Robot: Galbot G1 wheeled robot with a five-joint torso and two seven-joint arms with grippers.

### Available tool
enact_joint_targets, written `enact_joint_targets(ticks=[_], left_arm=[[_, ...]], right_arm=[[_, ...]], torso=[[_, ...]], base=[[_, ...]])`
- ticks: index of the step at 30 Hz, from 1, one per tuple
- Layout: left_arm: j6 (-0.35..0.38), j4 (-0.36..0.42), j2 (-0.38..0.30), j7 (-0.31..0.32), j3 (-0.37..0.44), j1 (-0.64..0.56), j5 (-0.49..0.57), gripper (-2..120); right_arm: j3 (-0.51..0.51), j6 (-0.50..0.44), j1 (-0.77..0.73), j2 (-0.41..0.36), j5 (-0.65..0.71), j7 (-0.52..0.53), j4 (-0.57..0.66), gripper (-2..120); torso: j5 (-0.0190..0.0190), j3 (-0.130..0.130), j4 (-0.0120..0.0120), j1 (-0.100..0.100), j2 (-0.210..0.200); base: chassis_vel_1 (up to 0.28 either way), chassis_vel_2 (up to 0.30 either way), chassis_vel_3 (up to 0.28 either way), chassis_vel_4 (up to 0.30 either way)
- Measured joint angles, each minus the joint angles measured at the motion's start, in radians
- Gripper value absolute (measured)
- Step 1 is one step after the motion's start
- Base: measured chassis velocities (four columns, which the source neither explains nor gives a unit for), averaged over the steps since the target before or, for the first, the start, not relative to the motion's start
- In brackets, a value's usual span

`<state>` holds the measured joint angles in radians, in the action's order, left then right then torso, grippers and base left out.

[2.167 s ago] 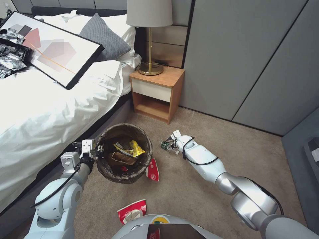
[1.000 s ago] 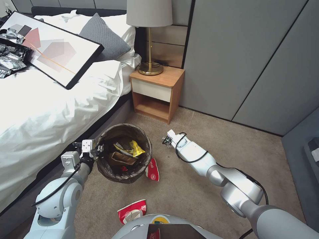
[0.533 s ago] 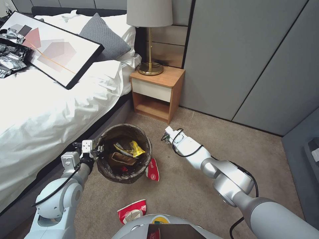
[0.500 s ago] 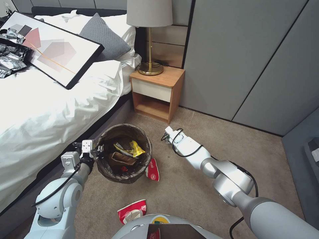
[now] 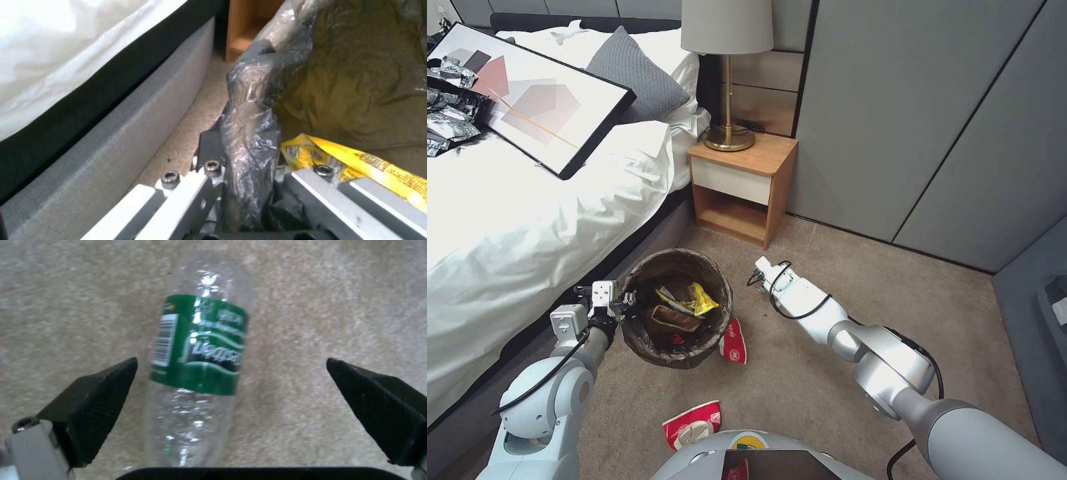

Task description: Pick up the trash bin, then pick up the garbage from the floor and place it into the trash bin.

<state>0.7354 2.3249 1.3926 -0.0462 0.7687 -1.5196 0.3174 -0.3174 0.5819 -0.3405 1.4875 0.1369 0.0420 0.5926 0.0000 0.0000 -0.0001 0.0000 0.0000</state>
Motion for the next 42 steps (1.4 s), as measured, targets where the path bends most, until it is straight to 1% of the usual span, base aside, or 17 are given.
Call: enact_joint_targets(ticks=[6, 13, 27, 31, 39, 42], left_arm=[[0.000, -0.002, 0.000, -0.001, 0.000, 0.000, -0.001, 0], [0.000, -0.003, -0.002, -0.001, -0.001, 0.000, -0.001, 0], [0.000, 0.000, -0.007, 0.000, -0.002, 0.001, -0.001, 0], [0.000, 0.000, -0.006, 0.000, -0.003, 0.001, -0.001, 0], [0.000, 0.000, -0.008, 0.000, -0.001, 0.002, -0.001, 0], [0.000, -0.002, -0.005, 0.000, -0.002, 0.004, -0.001, 0]], right_arm=[[0.001, -0.018, -0.004, 0.014, 0.025, 0.004, 0.006, 100], [0.006, -0.059, -0.005, 0.026, 0.069, 0.003, -0.015, 100], [0.042, -0.066, -0.028, 0.016, 0.079, 0.011, -0.031, 100], [0.046, -0.075, -0.037, 0.008, 0.103, 0.026, -0.031, 100], [0.058, -0.076, -0.044, 0.002, 0.109, 0.016, -0.032, 100], [0.065, -0.075, -0.044, 0.006, 0.109, 0.017, -0.034, 97]], torso=[[0.0000, 0.000, 0.0002, 0.000, 0.000], [0.0000, 0.000, 0.0001, 0.000, 0.000], [0.0001, 0.000, 0.0000, 0.000, 0.000], [0.0001, 0.000, 0.0000, 0.000, 0.000], [0.0001, 0.000, 0.0000, 0.000, 0.000], [0.0000, 0.000, 0.0000, 0.000, 0.000]], base=[[0.000, 0.000, 0.000, 0.000], [0.000, 0.000, 0.000, 0.000], [0.000, 0.000, 0.000, 0.000], [0.000, 0.000, 0.000, 0.000], [0.000, 0.000, 0.000, 0.000], [0.000, 0.000, 0.000, 0.000]])
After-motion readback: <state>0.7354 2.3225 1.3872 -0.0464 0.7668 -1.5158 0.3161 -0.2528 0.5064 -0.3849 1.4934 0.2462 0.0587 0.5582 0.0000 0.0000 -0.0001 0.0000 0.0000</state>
